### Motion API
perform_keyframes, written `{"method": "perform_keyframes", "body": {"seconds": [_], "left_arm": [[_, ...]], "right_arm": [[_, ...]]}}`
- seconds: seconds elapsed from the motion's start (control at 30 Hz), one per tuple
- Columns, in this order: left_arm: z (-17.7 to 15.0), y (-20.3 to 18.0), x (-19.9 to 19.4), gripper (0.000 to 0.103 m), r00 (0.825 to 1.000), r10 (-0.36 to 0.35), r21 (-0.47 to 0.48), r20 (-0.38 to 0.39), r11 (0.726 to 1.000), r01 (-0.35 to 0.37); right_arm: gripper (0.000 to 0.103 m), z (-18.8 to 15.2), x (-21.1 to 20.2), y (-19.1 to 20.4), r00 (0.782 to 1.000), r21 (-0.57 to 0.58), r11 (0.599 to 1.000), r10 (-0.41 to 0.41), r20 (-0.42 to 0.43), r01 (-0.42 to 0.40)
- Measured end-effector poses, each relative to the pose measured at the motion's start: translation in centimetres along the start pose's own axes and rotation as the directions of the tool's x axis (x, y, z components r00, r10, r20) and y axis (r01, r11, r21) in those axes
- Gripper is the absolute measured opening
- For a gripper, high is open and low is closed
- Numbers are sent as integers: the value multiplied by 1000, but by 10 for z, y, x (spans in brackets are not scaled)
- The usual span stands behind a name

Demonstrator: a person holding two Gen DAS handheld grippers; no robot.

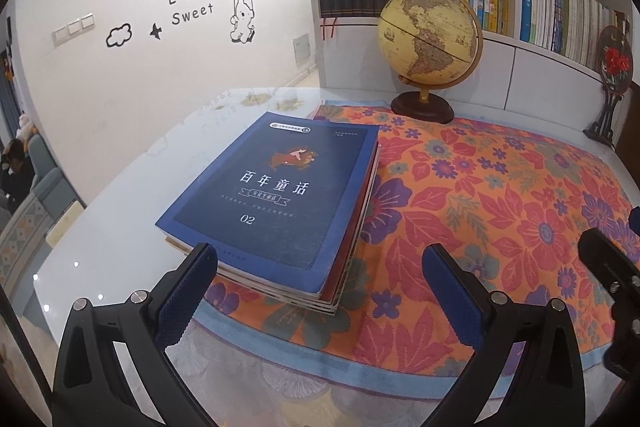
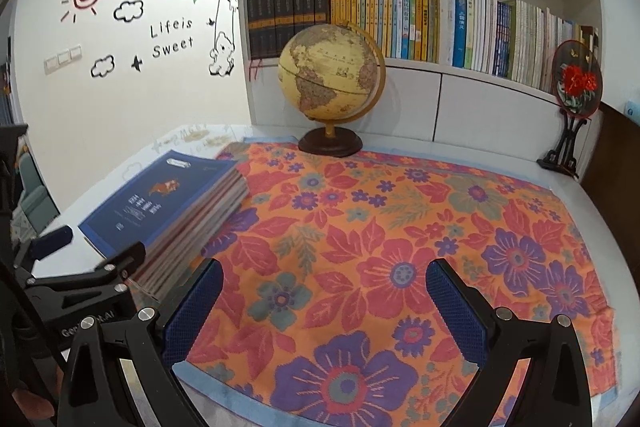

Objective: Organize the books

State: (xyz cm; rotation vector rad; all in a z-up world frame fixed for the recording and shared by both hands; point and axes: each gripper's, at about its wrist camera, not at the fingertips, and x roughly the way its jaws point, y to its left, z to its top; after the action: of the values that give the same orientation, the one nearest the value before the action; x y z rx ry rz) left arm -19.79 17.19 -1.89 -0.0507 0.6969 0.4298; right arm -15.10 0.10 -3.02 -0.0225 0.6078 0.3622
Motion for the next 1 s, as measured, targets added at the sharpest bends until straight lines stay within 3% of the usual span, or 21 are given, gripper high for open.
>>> {"method": "perform_keyframes", "body": {"seconds": [0.17,1.0], "left_arm": [[1,3,3,103,1000,9,-10,2,1000,-9],[-3,-6,13,103,1000,-5,5,-12,1000,5]], "right_arm": [[101,2,-4,-2,998,17,1000,24,59,-25],[101,-3,12,-3,1000,24,1000,6,5,-6]]}}
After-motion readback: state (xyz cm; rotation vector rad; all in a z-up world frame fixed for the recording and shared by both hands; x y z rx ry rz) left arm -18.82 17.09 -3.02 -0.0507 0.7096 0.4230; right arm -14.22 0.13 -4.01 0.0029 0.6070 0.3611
